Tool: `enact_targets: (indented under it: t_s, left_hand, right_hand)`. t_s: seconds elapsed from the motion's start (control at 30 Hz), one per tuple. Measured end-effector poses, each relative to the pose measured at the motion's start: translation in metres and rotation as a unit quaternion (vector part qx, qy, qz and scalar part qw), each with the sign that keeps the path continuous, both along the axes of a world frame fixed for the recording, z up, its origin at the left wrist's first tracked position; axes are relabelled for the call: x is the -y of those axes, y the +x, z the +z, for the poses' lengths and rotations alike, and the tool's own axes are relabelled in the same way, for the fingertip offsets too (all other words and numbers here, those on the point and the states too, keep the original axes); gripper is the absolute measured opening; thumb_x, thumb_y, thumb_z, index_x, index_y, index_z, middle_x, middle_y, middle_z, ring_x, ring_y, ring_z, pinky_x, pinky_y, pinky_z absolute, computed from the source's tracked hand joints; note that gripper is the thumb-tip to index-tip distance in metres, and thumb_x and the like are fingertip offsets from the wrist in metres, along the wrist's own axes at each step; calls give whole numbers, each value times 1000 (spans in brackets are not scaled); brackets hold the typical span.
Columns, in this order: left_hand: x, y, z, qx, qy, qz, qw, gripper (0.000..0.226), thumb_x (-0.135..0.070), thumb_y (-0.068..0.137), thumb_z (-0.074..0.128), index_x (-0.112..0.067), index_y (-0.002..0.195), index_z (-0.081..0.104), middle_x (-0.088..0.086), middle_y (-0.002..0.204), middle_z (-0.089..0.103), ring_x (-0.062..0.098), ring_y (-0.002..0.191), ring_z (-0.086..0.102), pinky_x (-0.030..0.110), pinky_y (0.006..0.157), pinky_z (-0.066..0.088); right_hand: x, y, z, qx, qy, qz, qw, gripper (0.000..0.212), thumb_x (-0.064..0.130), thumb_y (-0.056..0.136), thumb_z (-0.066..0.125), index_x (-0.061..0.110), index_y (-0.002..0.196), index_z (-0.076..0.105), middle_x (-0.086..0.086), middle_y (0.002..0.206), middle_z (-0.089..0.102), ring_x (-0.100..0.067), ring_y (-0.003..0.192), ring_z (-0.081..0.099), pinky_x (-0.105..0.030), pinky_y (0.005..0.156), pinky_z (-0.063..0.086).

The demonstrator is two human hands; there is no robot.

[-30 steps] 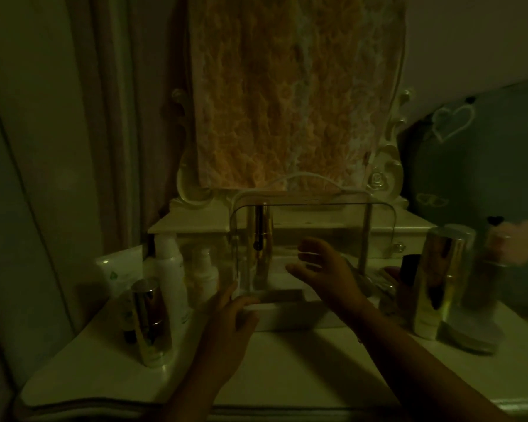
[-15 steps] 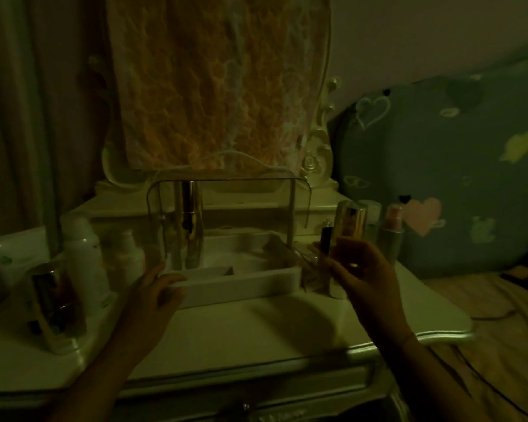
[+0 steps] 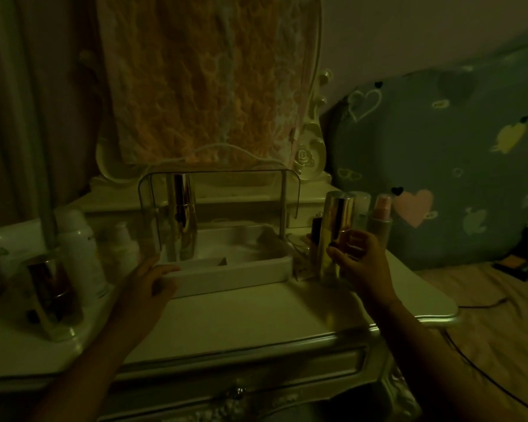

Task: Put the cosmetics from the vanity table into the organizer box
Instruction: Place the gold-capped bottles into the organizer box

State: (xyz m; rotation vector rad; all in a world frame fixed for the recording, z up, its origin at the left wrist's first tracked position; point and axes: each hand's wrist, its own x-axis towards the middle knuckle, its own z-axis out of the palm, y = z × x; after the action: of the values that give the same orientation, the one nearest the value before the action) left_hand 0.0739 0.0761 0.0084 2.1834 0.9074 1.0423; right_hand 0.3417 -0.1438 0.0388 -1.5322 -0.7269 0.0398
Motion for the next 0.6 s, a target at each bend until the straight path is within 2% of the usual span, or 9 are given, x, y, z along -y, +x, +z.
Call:
enact_targets:
  t_s: [0.07,0.17,0.27,0.37,0.6]
  left_hand:
    - [1,0,1,-2,3,2,1000,19,-13,86,58,-19,104,65,6,146,33,25,135,28,41,103,35]
    - [1,0,2,1,-7,7,1000,21,-11,86,58,-16,105,65,7,146,34,25,136,28,43,107,32]
    - [2,1,3,-5,-1,10,1000,22,-12,86,58,-15,106,65,8,145,35,26,134,30,42,106,32]
    - [2,1,4,-5,5,13,1000,22,-12,86,58,-15,106,64,8,145,35,25,135,29,38,105,30]
    - [1,2,2,-6,10,11,1000,22,-12,86,58,-17,107,64,8,143,36,24,130,33,28,95,29]
  right_hand:
    - [-2,0,0,-9,-10,10,1000,44,15,77,71,16,115,50,1,110,60,-19,105,60,-46,92,51]
    - [-5,2,-1,-10,-23,15,1000,43,15,79,68,11,118,51,-5,115,62,-23,107,60,-43,90,53]
    - [-8,3,-3,-8,-25,11,1000,44,14,80,68,9,120,52,-9,114,63,-23,104,61,-30,79,53]
    - [-10,1,-2,2,-24,10,1000,39,13,80,67,9,116,55,-3,105,64,-20,100,62,-20,73,49]
    - [-4,-12,-3,11,-14,20,1000,41,14,78,69,5,116,58,-11,108,67,-22,100,64,-29,83,52]
